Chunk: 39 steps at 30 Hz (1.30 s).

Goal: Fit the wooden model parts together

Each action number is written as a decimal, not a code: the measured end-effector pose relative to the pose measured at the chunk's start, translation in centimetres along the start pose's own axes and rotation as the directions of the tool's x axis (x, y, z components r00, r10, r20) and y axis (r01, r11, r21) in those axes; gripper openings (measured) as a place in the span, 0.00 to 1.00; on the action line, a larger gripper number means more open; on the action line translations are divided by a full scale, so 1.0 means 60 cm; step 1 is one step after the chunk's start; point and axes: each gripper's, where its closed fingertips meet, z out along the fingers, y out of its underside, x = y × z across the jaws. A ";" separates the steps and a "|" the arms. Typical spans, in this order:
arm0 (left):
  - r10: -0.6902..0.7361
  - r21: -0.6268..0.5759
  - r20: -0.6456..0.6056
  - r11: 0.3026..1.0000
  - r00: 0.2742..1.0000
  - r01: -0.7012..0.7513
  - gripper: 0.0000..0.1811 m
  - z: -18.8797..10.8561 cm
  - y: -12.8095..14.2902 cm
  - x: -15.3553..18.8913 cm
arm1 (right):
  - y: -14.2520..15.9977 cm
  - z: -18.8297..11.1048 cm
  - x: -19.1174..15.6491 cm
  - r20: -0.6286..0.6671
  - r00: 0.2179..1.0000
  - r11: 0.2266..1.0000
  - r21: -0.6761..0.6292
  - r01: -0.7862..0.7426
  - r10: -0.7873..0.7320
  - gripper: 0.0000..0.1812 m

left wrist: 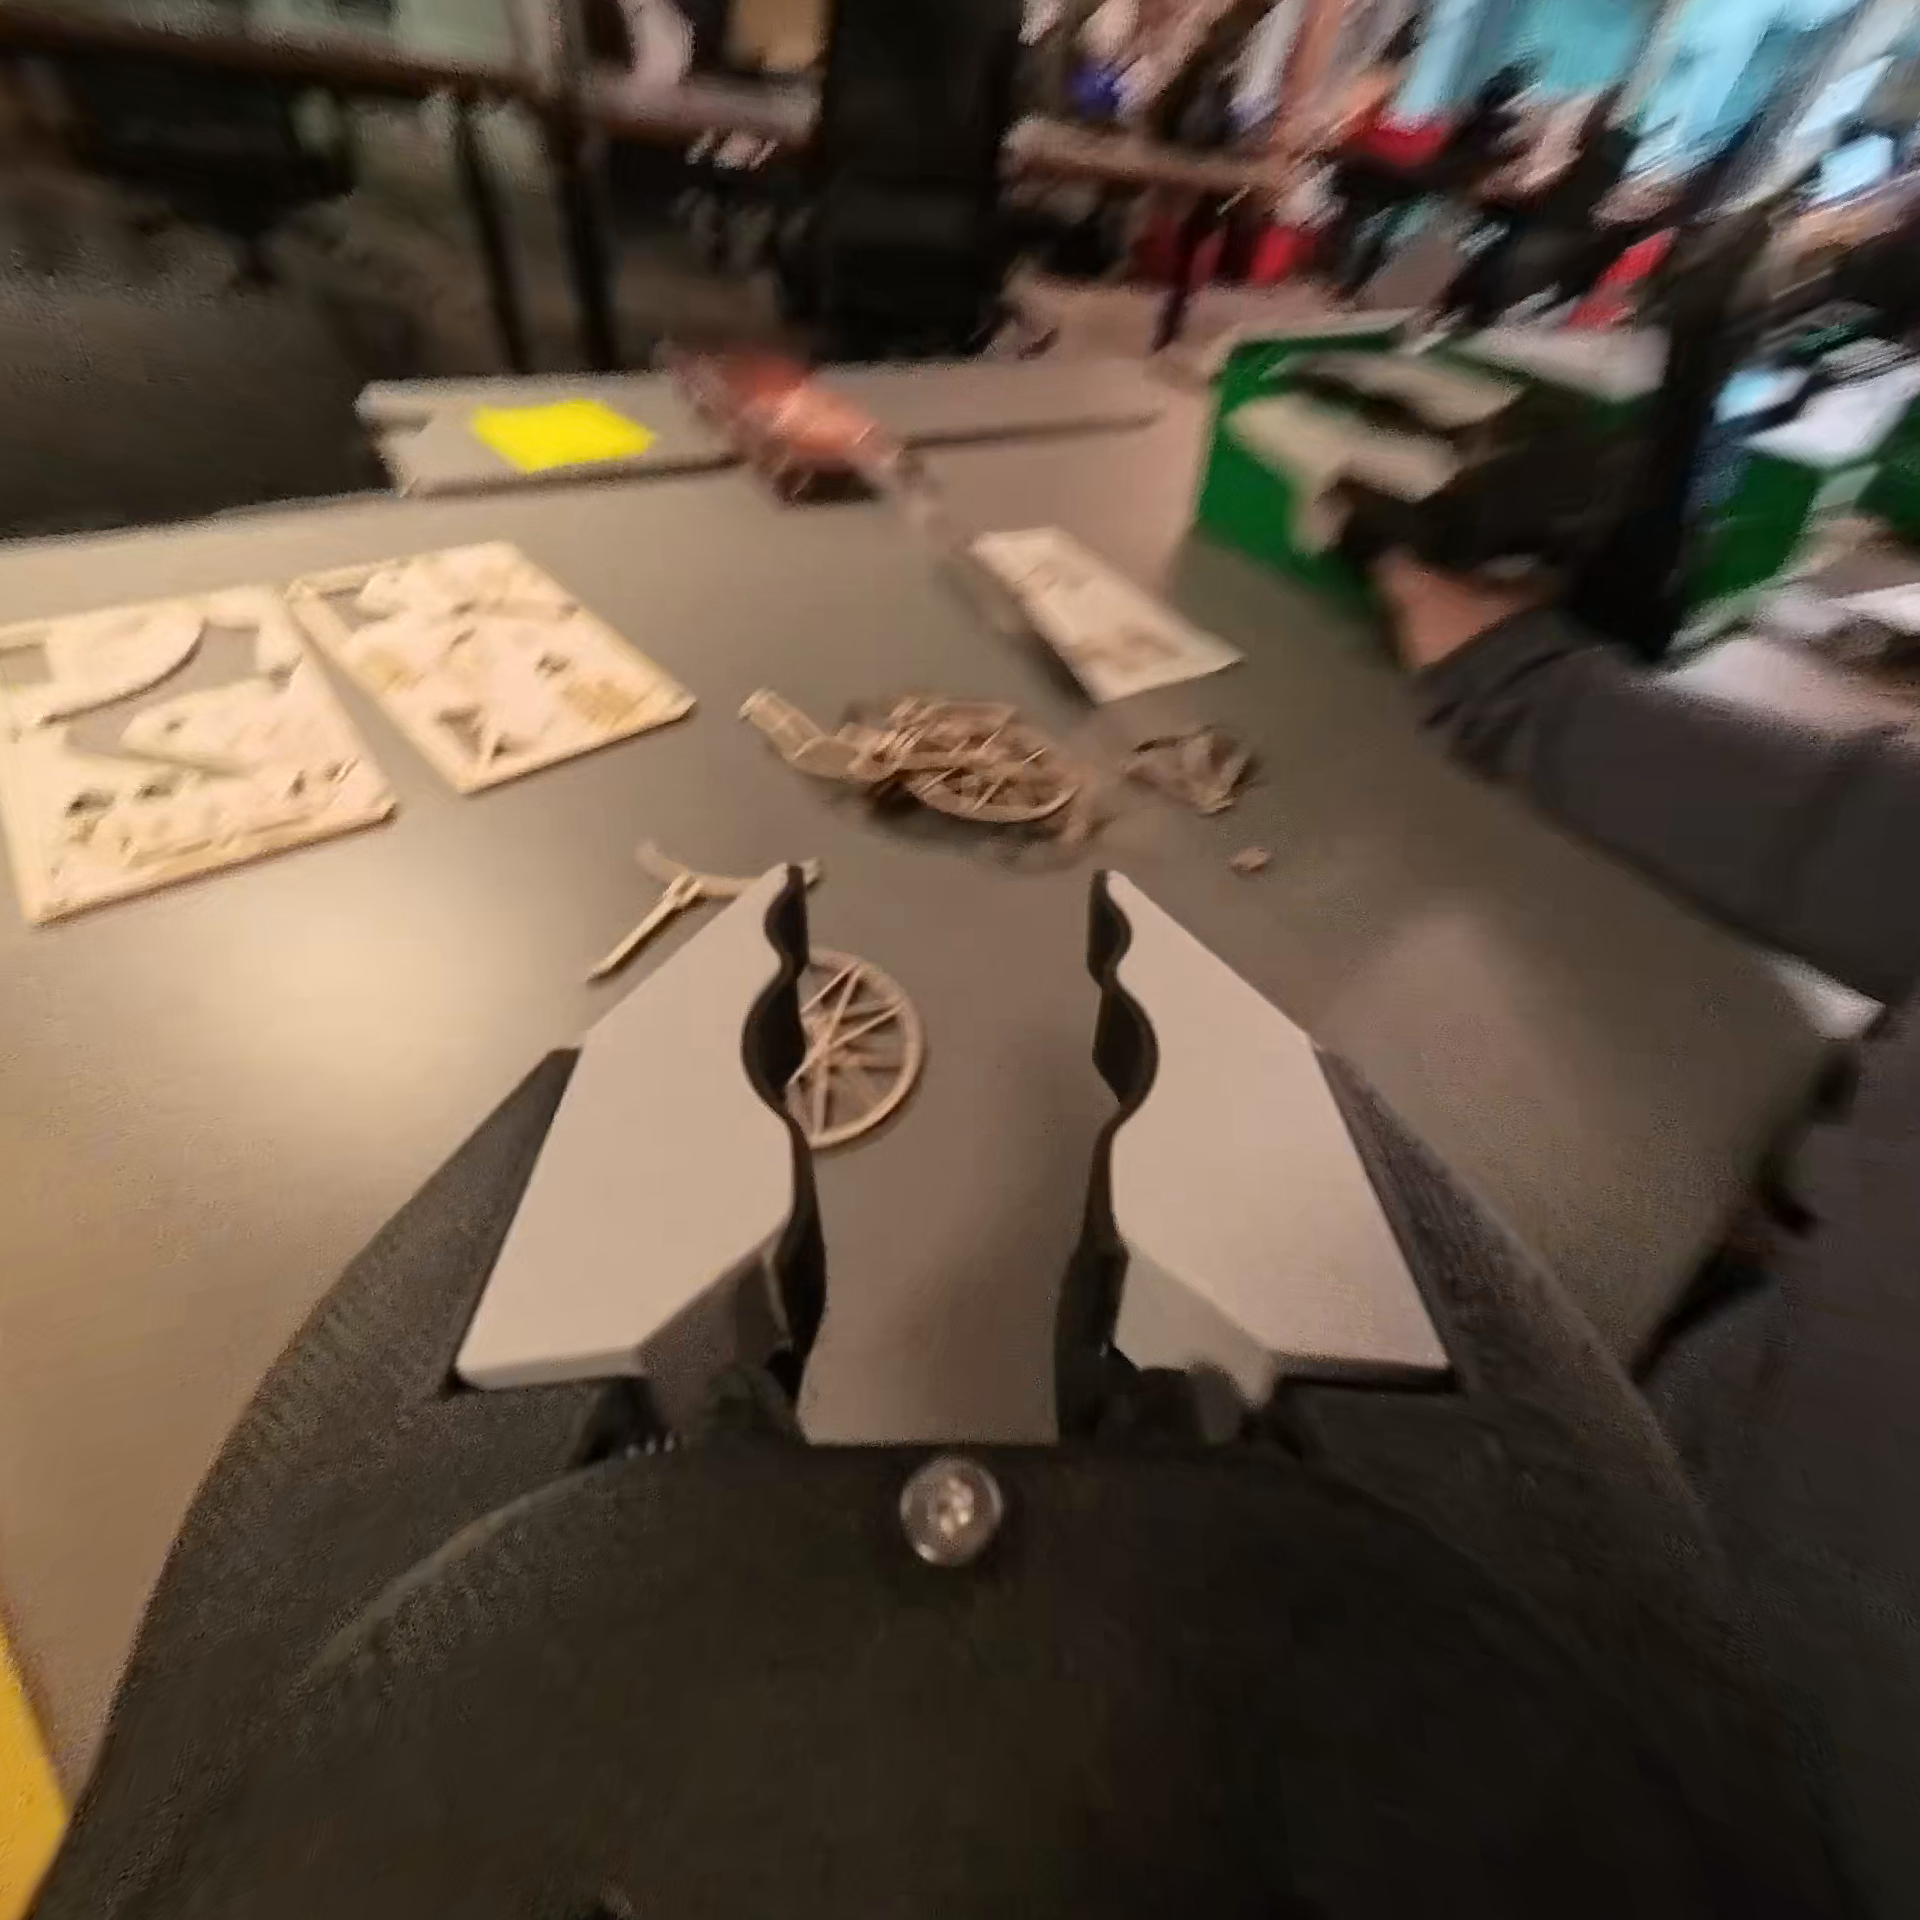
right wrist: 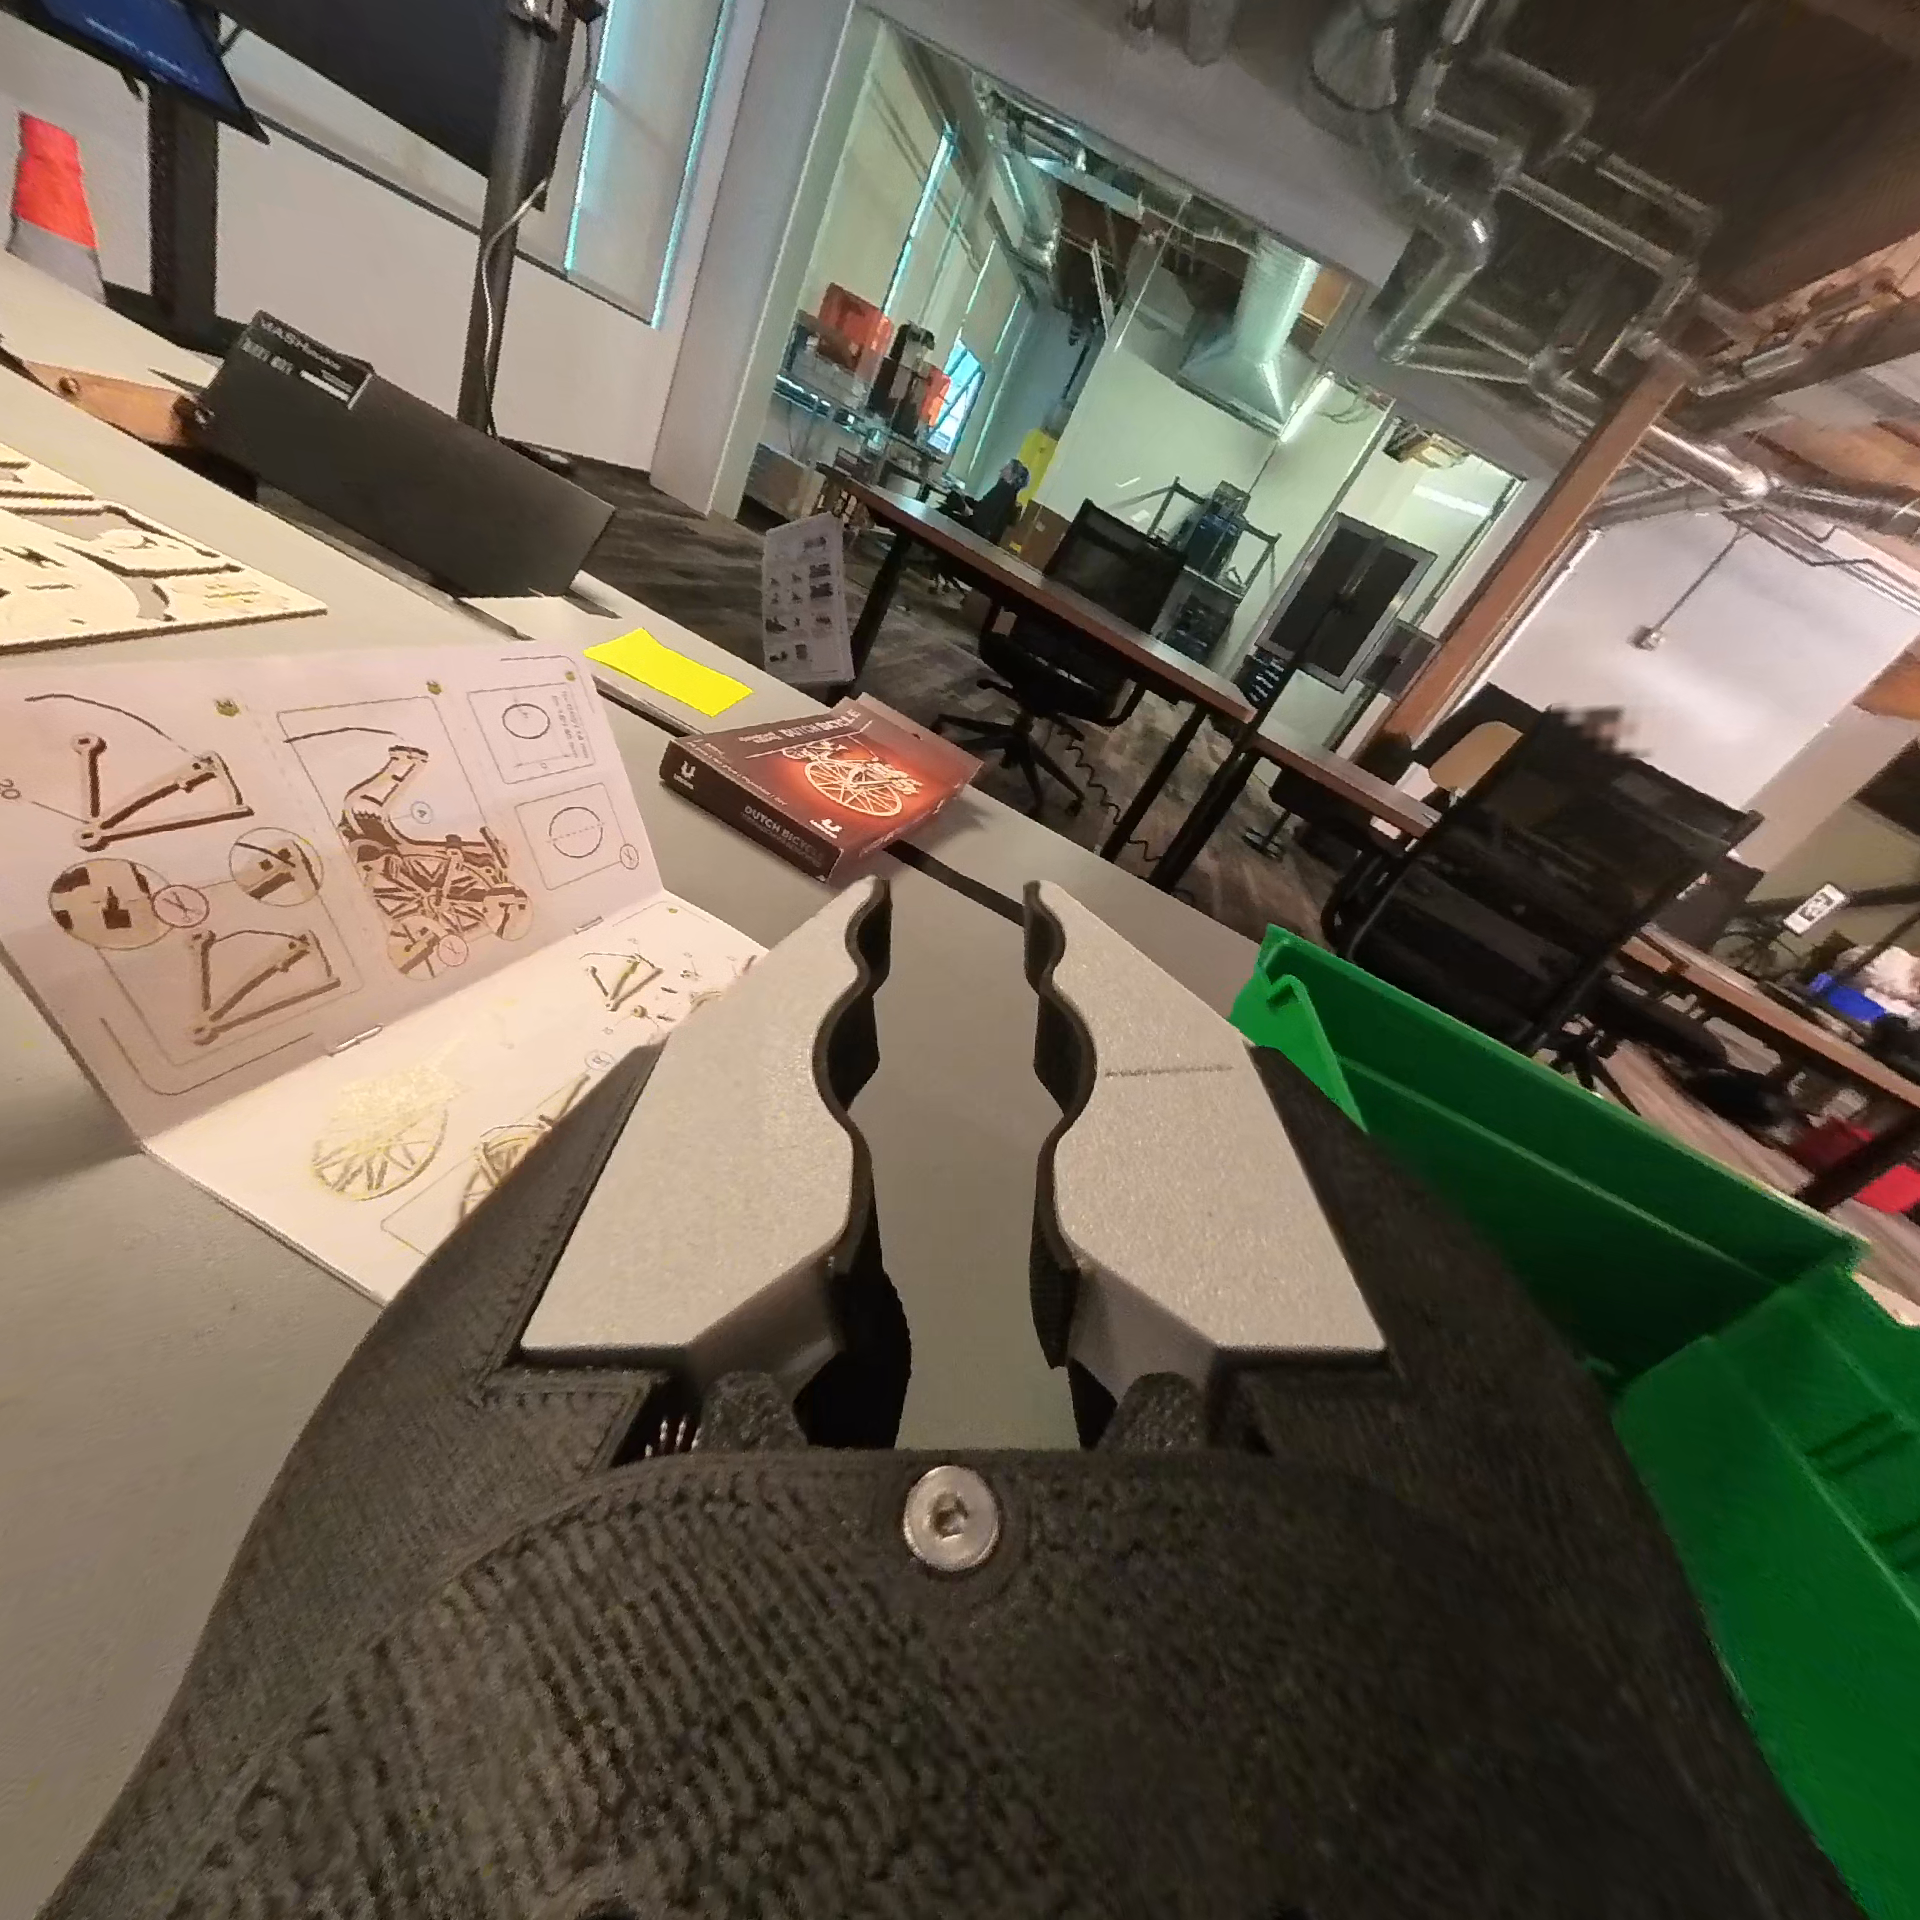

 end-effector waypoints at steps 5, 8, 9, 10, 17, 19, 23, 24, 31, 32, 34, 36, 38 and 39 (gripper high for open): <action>-0.154 -0.178 0.184 0.966 0.971 0.187 0.48 0.037 0.090 -0.051 | -0.005 -0.002 -0.001 0.019 0.999 0.999 0.027 -0.030 0.029 0.13; -0.110 -0.240 0.249 0.956 0.962 0.171 0.52 0.041 0.103 -0.067 | -0.006 -0.001 -0.003 0.036 0.998 0.998 0.034 -0.048 0.047 0.13; -0.081 -0.269 0.261 0.951 0.962 0.153 0.52 0.043 0.109 -0.070 | -0.007 0.000 -0.003 0.041 0.998 0.998 0.037 -0.053 0.052 0.13; -0.064 -0.305 0.266 0.941 0.962 0.146 0.52 0.045 0.117 -0.071 | -0.008 -0.001 -0.004 0.045 0.997 0.997 0.040 -0.059 0.057 0.13; -0.001 -0.379 0.271 0.919 0.963 0.107 0.43 0.060 0.130 -0.076 | -0.017 -0.007 0.004 0.055 0.992 0.989 0.087 -0.117 0.113 0.13; 0.020 -0.387 0.277 0.917 0.961 0.092 0.42 0.059 0.132 -0.076 | -0.018 -0.008 0.006 0.062 0.989 0.985 0.097 -0.143 0.137 0.13; 0.027 -0.390 0.274 0.917 0.961 0.086 0.41 0.058 0.133 -0.076 | -0.021 -0.010 0.007 0.082 0.982 0.978 0.111 -0.176 0.167 0.13; 0.028 -0.390 0.275 0.917 0.961 0.085 0.41 0.058 0.133 -0.076 | -0.021 -0.010 0.006 0.089 0.981 0.977 0.113 -0.181 0.171 0.13; 0.032 -0.388 0.276 0.918 0.961 0.080 0.37 0.062 0.131 -0.074 | -0.031 -0.010 -0.002 0.132 0.972 0.967 0.140 -0.213 0.195 0.13; 0.032 -0.387 0.278 0.918 0.960 0.082 0.37 0.062 0.131 -0.073 | -0.032 -0.011 -0.001 0.134 0.970 0.965 0.146 -0.220 0.201 0.13; 0.026 -0.384 0.284 0.919 0.958 0.089 0.36 0.062 0.131 -0.075 | -0.035 -0.014 0.004 0.134 0.966 0.958 0.158 -0.241 0.221 0.13; 0.025 -0.385 0.284 0.919 0.958 0.090 0.35 0.062 0.131 -0.075 | -0.037 -0.016 0.009 0.140 0.957 0.947 0.168 -0.275 0.253 0.13; 0.027 -0.385 0.285 0.919 0.958 0.088 0.35 0.062 0.131 -0.074 | -0.038 -0.017 0.013 0.142 0.950 0.938 0.175 -0.300 0.277 0.13; 0.027 -0.385 0.284 0.919 0.958 0.088 0.35 0.062 0.131 -0.074 | -0.039 -0.018 0.013 0.148 0.948 0.935 0.178 -0.306 0.282 0.13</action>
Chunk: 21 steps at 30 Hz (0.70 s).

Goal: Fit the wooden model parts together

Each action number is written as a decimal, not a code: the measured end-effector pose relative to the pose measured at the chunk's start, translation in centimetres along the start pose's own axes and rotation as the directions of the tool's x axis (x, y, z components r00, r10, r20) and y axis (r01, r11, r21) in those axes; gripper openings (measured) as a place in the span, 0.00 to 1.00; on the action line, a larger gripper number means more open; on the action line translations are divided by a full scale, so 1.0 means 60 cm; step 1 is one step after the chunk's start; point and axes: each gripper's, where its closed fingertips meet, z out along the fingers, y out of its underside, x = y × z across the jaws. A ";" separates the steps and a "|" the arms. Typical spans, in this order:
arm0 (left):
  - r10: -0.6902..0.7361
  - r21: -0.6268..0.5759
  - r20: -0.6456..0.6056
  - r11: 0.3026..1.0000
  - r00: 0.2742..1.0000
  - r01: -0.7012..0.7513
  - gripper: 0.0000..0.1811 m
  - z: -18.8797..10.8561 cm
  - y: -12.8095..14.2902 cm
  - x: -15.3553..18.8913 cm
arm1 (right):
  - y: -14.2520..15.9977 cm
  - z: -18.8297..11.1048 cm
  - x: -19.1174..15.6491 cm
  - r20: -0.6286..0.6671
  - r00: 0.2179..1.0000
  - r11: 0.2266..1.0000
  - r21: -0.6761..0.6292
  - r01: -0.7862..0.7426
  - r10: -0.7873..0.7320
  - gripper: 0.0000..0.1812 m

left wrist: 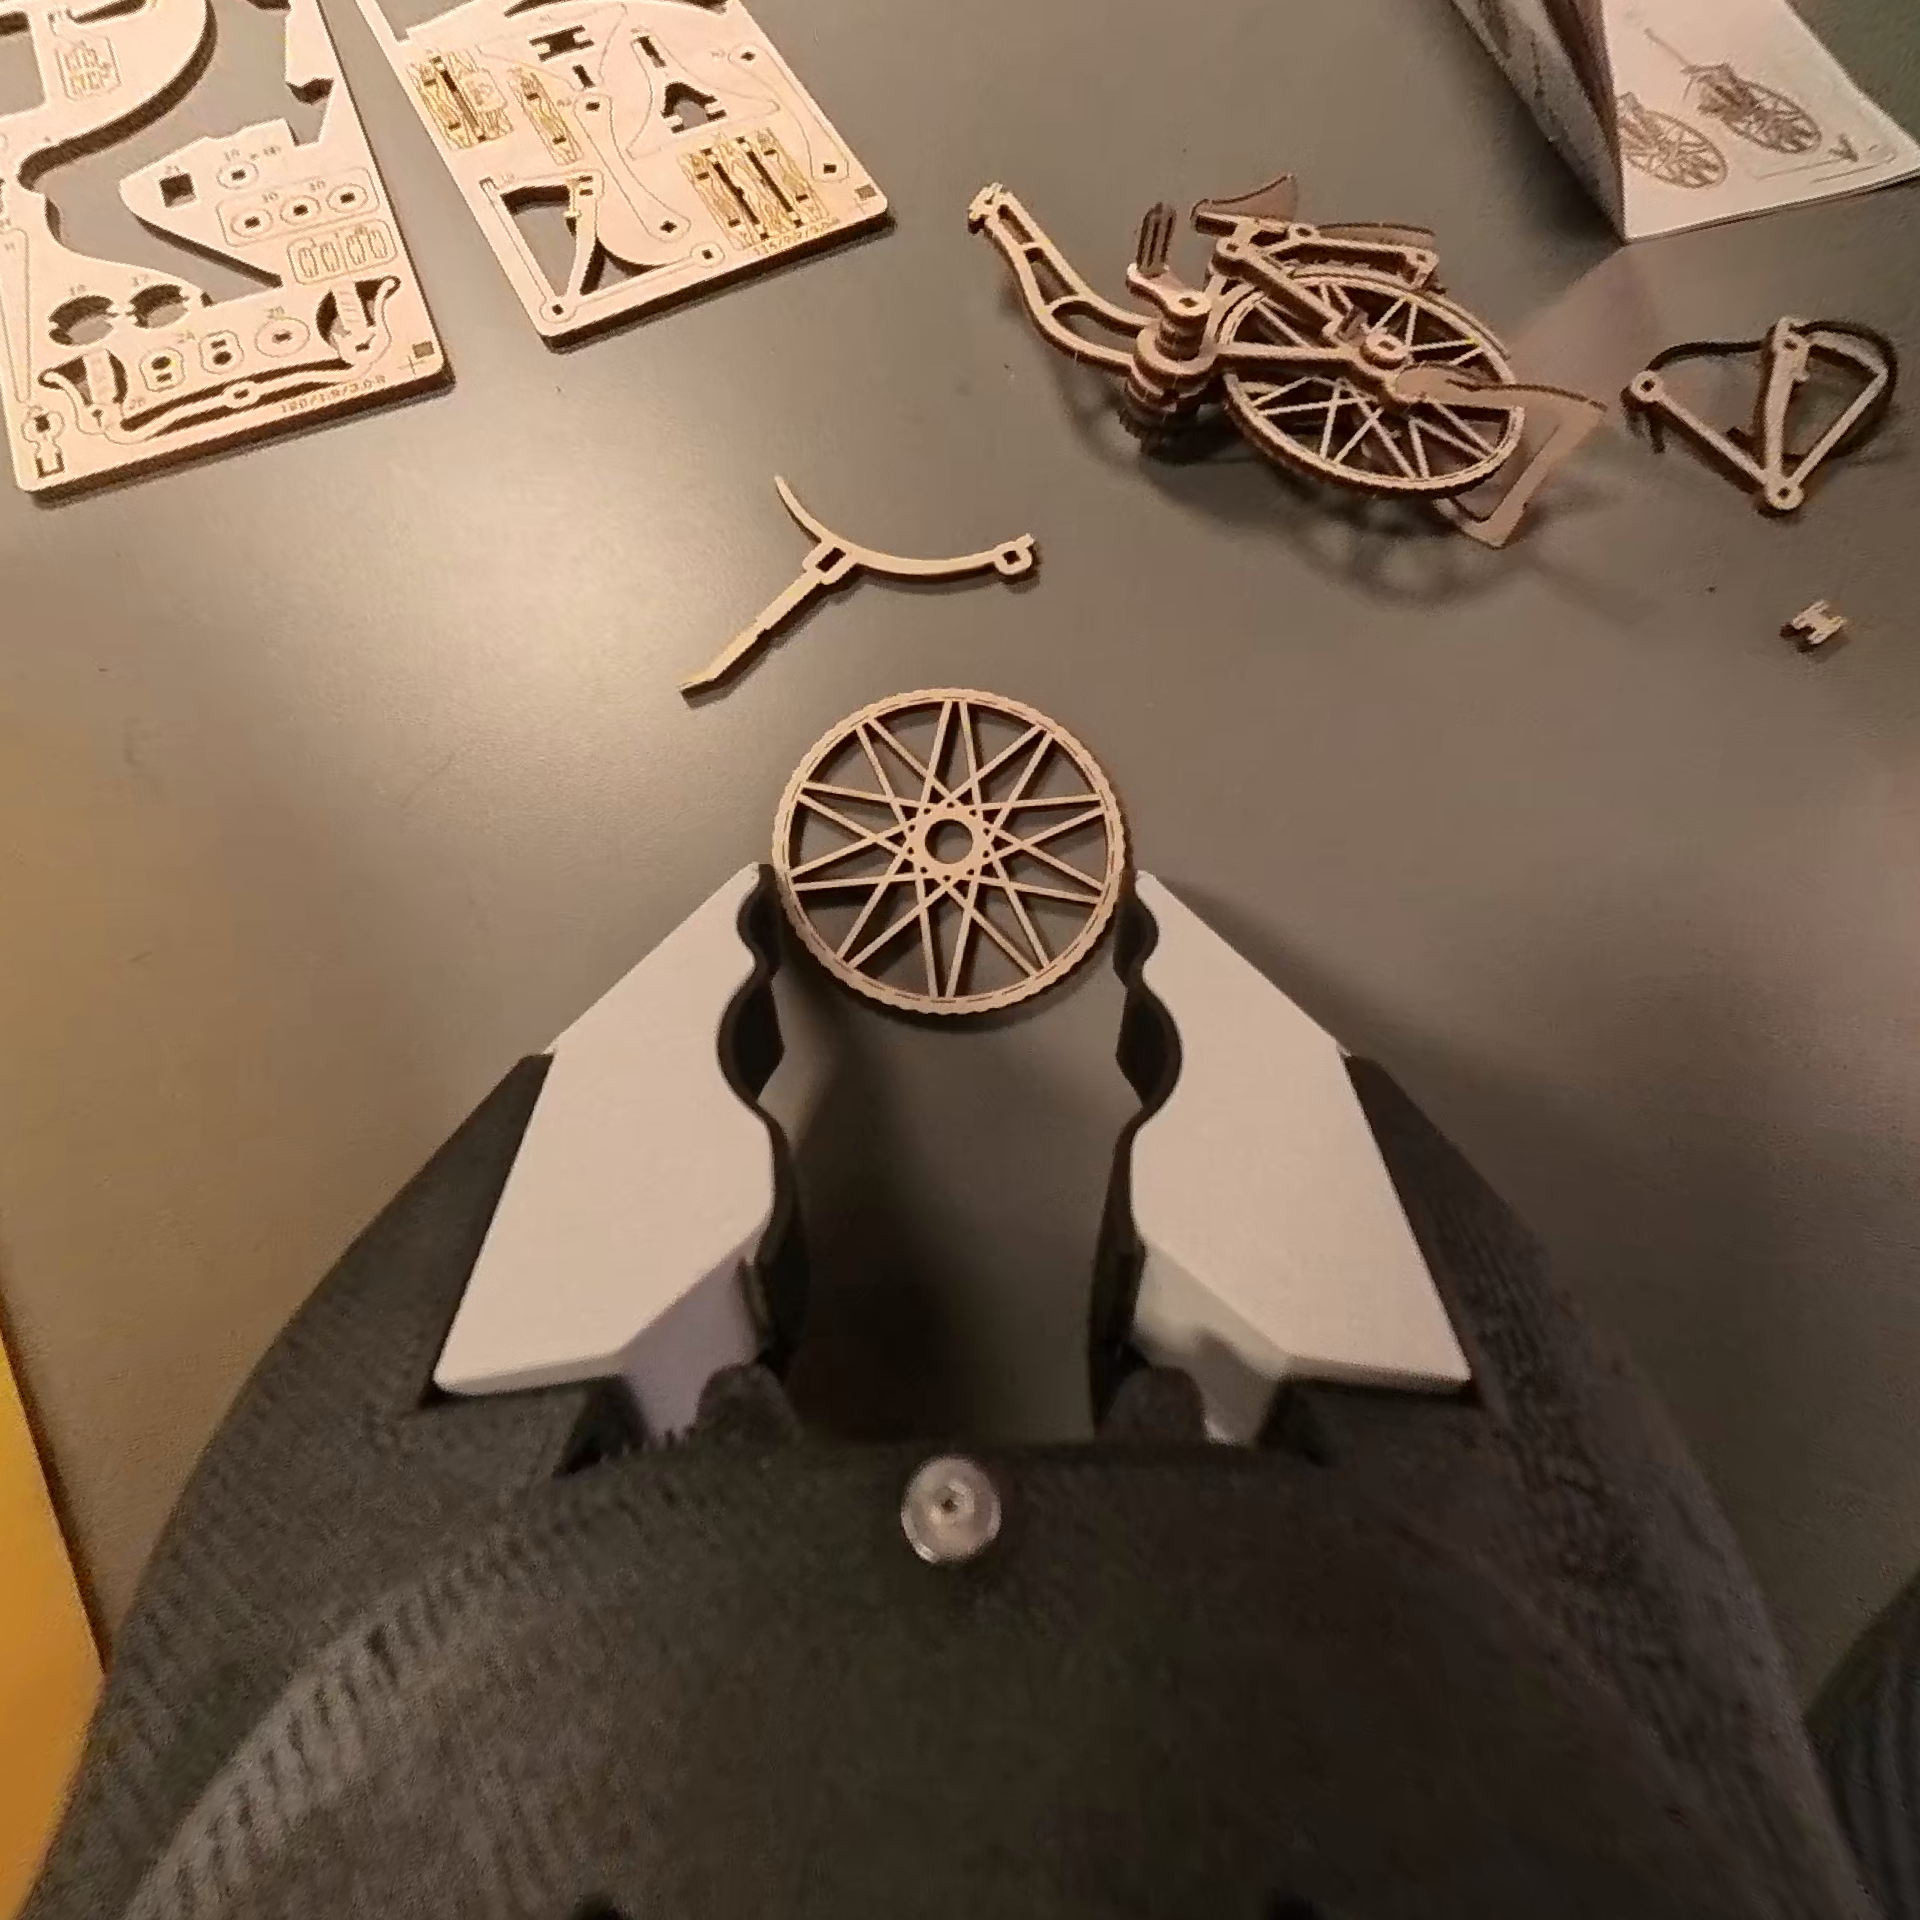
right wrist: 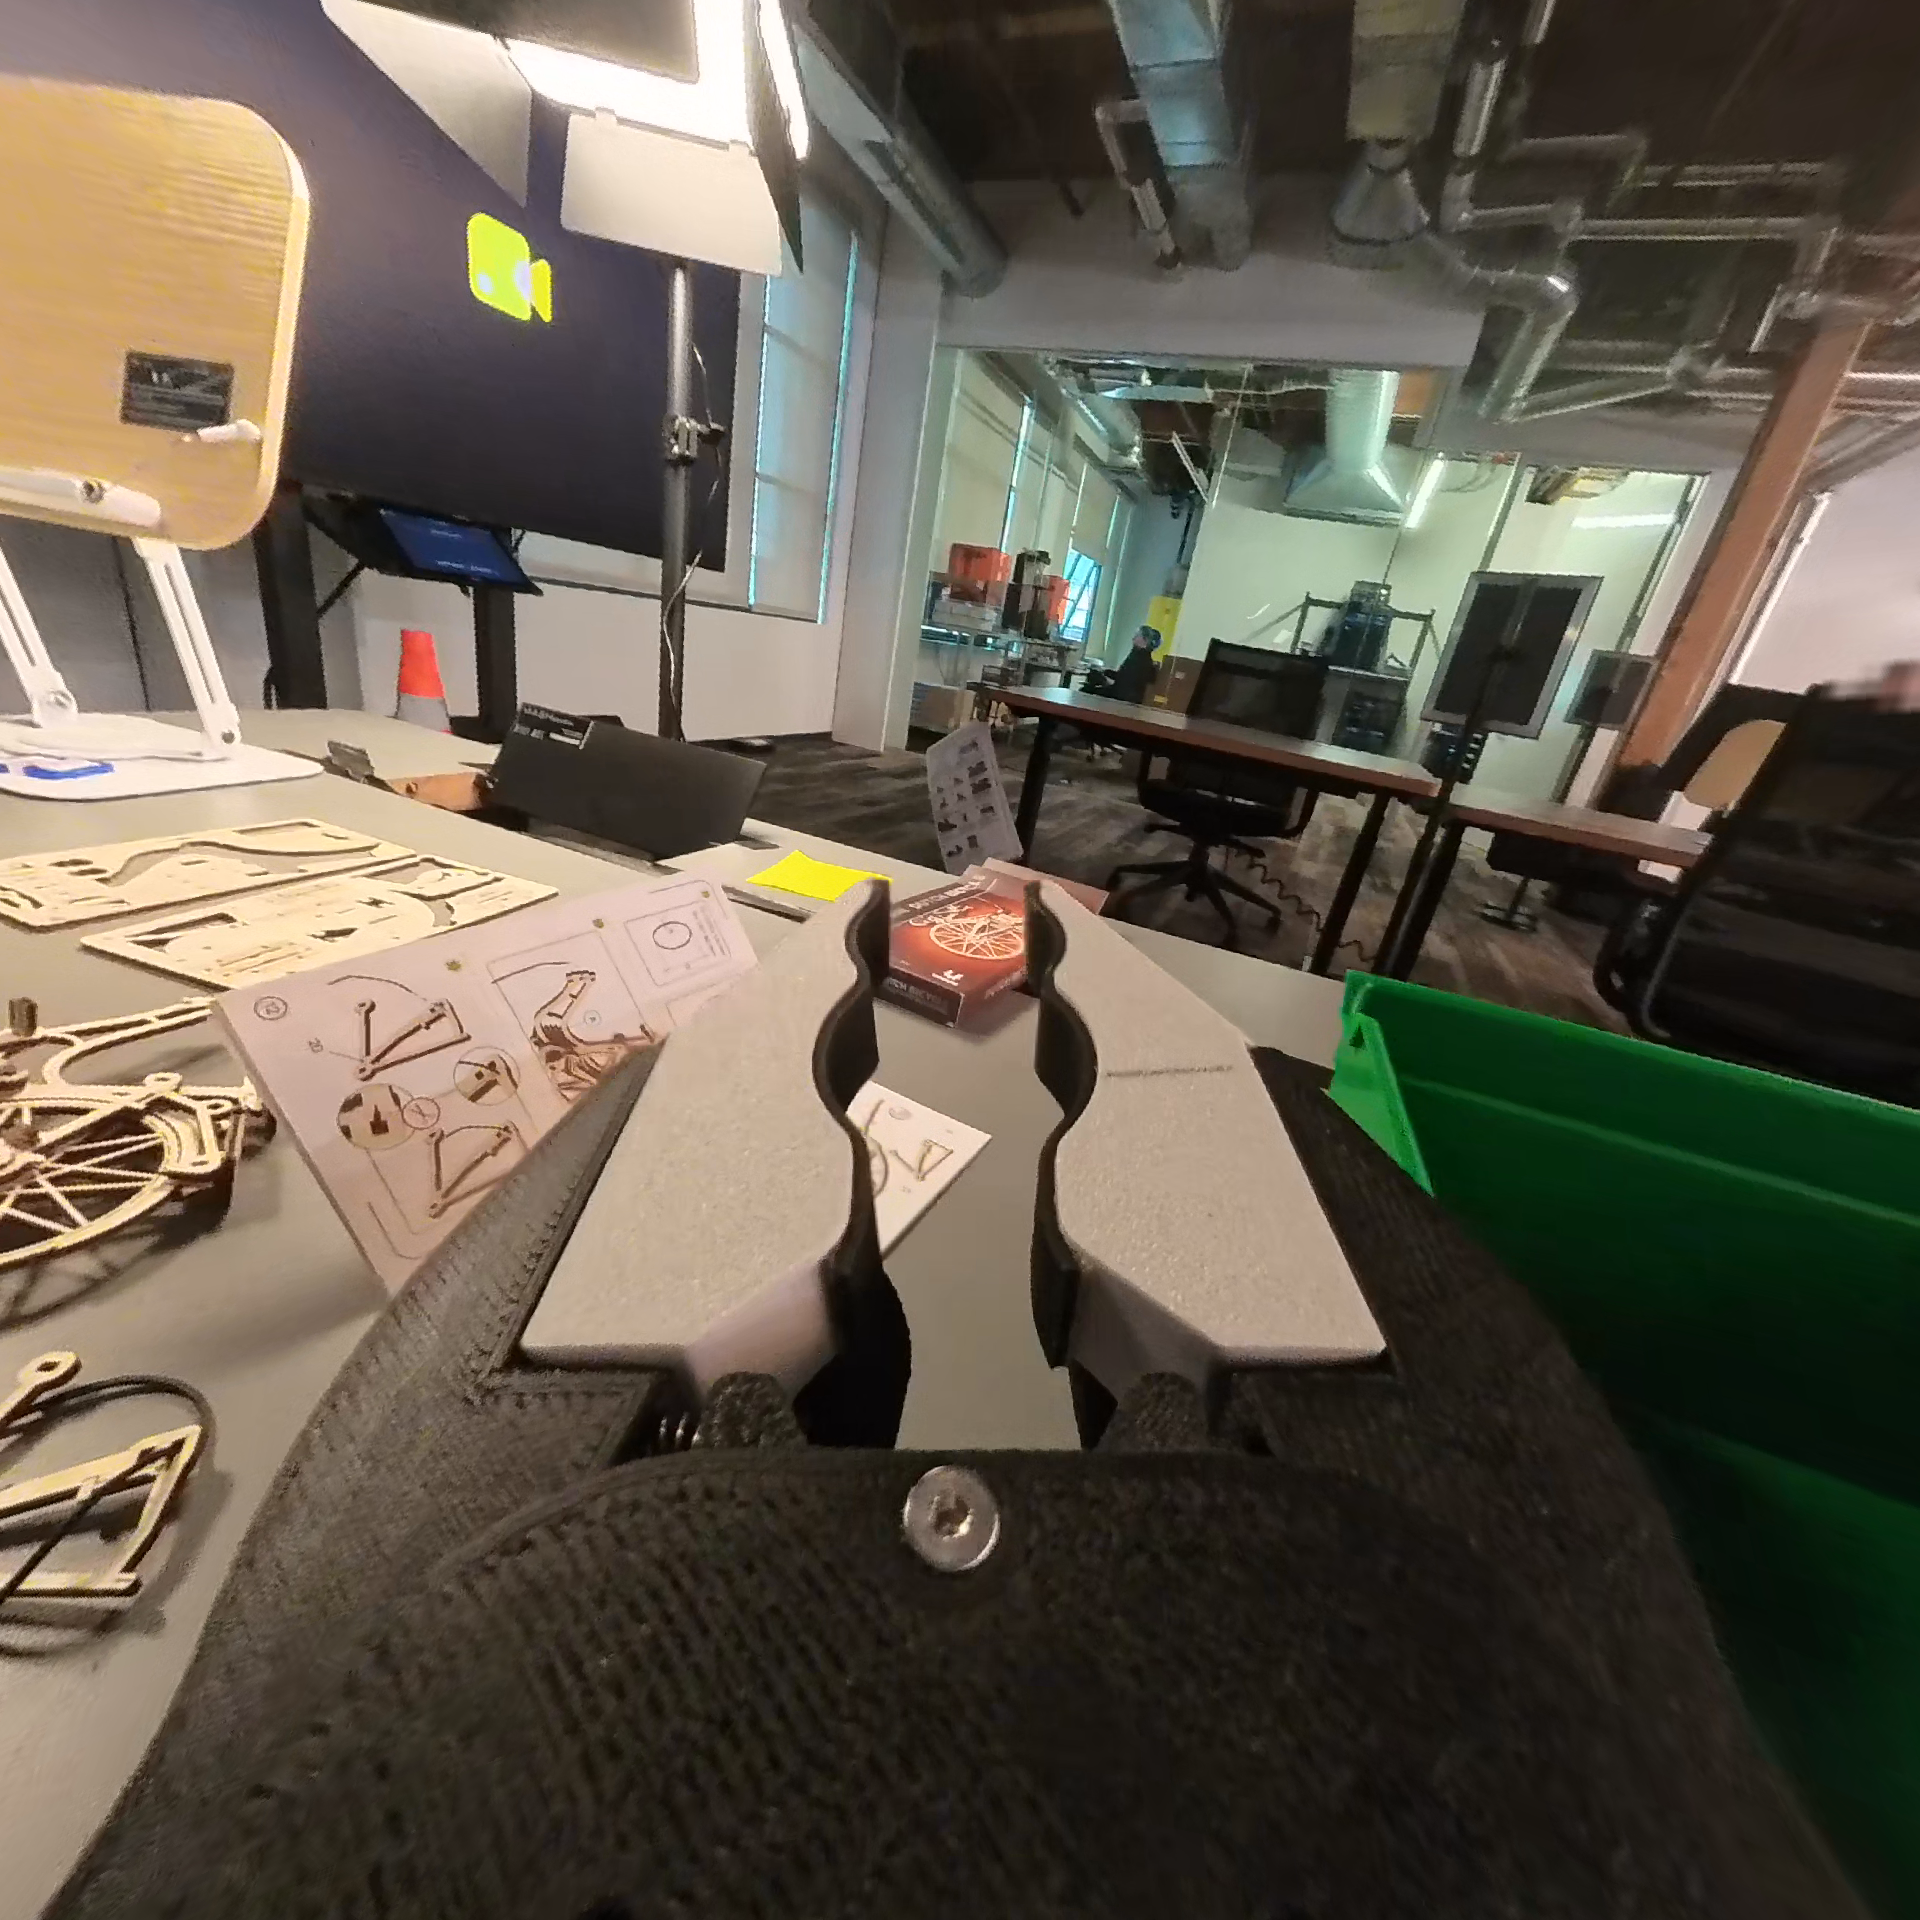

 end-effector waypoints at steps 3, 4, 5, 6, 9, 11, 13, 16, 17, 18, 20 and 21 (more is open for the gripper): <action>0.000 0.000 -0.001 1.000 1.000 0.000 0.35 -0.002 0.001 0.001 | -0.003 0.001 -0.007 0.019 1.000 1.000 0.009 -0.012 0.011 0.13; 0.001 0.001 -0.001 1.000 1.000 -0.001 0.35 -0.003 0.002 0.001 | -0.004 0.001 -0.009 0.025 1.000 1.000 0.011 -0.011 0.011 0.13; 0.000 0.001 0.001 1.000 1.000 0.000 0.35 -0.004 0.003 0.000 | -0.004 0.002 -0.012 0.031 0.999 1.000 0.010 -0.010 0.009 0.13; -0.002 0.002 0.004 1.000 1.000 0.002 0.35 -0.005 0.004 -0.001 | -0.004 0.003 -0.014 0.037 0.999 1.000 0.009 -0.008 0.007 0.13; -0.021 0.036 0.014 0.999 1.000 0.021 0.35 -0.012 -0.002 -0.007 | -0.004 0.004 -0.022 0.055 0.998 1.000 0.009 -0.005 0.004 0.13; -0.035 0.061 0.026 0.998 0.999 0.033 0.35 -0.016 -0.007 -0.013 | -0.004 0.005 -0.026 0.064 0.998 1.000 0.009 -0.001 0.001 0.13; -0.025 0.089 0.057 0.996 0.998 0.020 0.35 -0.020 -0.014 -0.024 | -0.003 0.006 -0.029 0.069 0.998 1.000 0.007 0.005 -0.006 0.13; 0.001 0.116 0.118 0.993 0.993 -0.015 0.35 -0.022 -0.025 -0.043 | -0.003 0.006 -0.031 0.073 0.997 1.000 0.006 0.006 -0.007 0.13; 0.015 0.113 0.143 0.993 0.990 -0.031 0.35 -0.022 -0.028 -0.052 | -0.003 0.006 -0.032 0.074 0.997 1.000 0.006 0.006 -0.006 0.13; 0.030 0.107 0.175 0.993 0.984 -0.050 0.35 -0.021 -0.029 -0.065 | -0.003 0.006 -0.032 0.075 0.997 1.000 0.005 0.005 -0.006 0.13; 0.035 0.113 0.214 0.992 0.976 -0.060 0.35 -0.020 -0.038 -0.086 | -0.002 0.007 -0.032 0.075 0.997 1.000 0.005 0.002 -0.003 0.13; 0.026 0.117 0.217 0.992 0.976 -0.052 0.35 -0.018 -0.042 -0.094 | -0.003 0.007 -0.032 0.076 0.997 1.000 0.006 0.001 -0.001 0.13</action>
